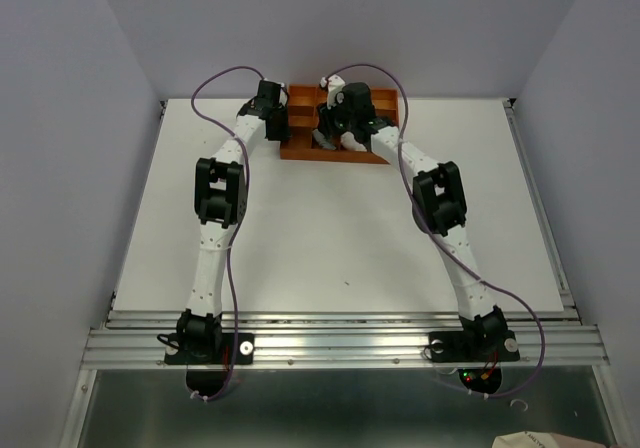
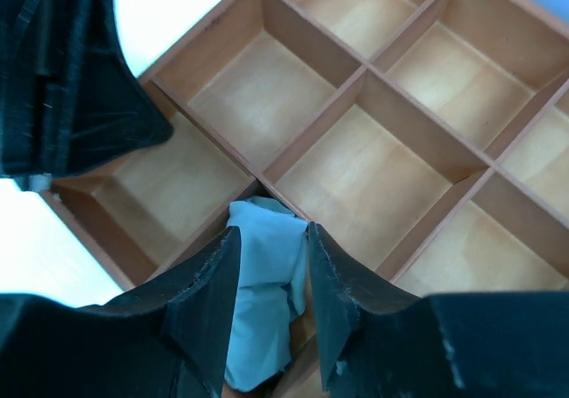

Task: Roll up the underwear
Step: Place the rolled underwear into the container

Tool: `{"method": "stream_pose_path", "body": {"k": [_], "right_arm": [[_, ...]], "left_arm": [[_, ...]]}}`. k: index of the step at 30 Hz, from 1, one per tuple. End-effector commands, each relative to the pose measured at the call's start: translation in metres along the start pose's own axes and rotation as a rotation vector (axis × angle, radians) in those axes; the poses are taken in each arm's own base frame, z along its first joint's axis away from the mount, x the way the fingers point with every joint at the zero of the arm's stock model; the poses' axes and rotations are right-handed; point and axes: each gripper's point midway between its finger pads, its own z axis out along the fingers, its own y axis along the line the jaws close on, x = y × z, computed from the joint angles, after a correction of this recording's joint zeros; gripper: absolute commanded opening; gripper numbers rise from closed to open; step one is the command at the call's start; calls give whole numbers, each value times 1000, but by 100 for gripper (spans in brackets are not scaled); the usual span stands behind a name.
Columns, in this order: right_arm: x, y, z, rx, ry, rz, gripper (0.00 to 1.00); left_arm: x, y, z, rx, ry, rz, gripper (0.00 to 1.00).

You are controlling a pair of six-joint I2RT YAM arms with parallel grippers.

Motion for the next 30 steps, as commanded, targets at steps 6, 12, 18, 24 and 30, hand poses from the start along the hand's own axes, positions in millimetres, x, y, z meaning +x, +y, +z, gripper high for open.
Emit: {"method": "stream_pose_path", "body": {"k": [6, 12, 18, 24, 30], "right_arm": [[19, 15, 29, -25, -22, -6, 38], [30, 26, 33, -61, -4, -2, 38], [5, 8, 24, 47, -43, 1, 46], [-82, -12, -28, 197, -196, -19, 72], [-152, -4, -90, 211, -368, -24, 100]], "left_arm": [[-36, 5, -19, 40, -90, -108, 11], [-34, 5, -17, 44, -85, -113, 11], [-48, 6, -31, 23, -119, -111, 31], [-108, -5, -94, 34, -268, -109, 59], [-183, -21, -215, 48, -534, -112, 99]]}}
